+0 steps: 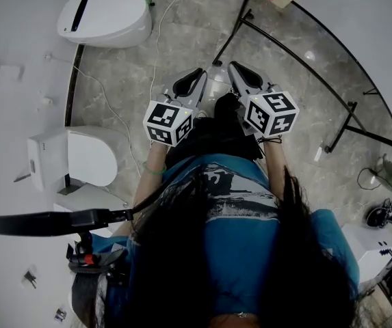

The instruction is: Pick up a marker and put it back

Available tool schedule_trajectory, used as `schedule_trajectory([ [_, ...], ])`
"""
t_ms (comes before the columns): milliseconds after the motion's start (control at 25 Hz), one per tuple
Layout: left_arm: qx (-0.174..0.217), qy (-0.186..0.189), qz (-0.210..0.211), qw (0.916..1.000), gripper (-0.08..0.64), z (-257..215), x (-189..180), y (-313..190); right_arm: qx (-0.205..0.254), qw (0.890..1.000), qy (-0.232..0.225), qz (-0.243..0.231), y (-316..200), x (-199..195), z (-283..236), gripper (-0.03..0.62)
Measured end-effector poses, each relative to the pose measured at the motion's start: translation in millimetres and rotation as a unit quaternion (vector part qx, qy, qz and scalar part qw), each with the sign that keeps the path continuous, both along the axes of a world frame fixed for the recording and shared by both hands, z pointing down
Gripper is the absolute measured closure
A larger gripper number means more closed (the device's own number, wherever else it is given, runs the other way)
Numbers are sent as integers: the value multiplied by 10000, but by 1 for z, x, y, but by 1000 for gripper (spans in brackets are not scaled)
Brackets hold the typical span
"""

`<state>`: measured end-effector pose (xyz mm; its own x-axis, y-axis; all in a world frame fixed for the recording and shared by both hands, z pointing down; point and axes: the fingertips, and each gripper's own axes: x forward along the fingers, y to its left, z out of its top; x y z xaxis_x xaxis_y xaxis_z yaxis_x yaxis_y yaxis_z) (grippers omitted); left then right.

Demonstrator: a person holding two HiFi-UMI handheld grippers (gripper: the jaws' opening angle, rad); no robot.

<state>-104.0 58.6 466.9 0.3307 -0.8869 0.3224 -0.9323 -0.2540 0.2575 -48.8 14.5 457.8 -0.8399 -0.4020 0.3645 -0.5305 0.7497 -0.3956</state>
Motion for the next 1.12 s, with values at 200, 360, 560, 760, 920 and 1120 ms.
schedule_trajectory([
  [200,-8,118,124,9999,529,6,16,47,-61,9999,86,99,61,19,4,575],
  [360,66,152,229,9996,529,6,33,58,-9,9997,157,161,82,37,5,575],
  [560,125,177,339,9992,529,6,40,61,28,9996,220,158,92,41,7,575],
  [760,243,135,244,9993,529,-3,41,65,132,9997,171,67,101,44,-1,575],
  [920,293,128,115,9994,529,-12,85,106,189,9997,120,-56,144,88,-9,575],
  [1120,159,88,121,9998,529,-3,141,159,123,9998,40,-124,197,138,-7,575],
])
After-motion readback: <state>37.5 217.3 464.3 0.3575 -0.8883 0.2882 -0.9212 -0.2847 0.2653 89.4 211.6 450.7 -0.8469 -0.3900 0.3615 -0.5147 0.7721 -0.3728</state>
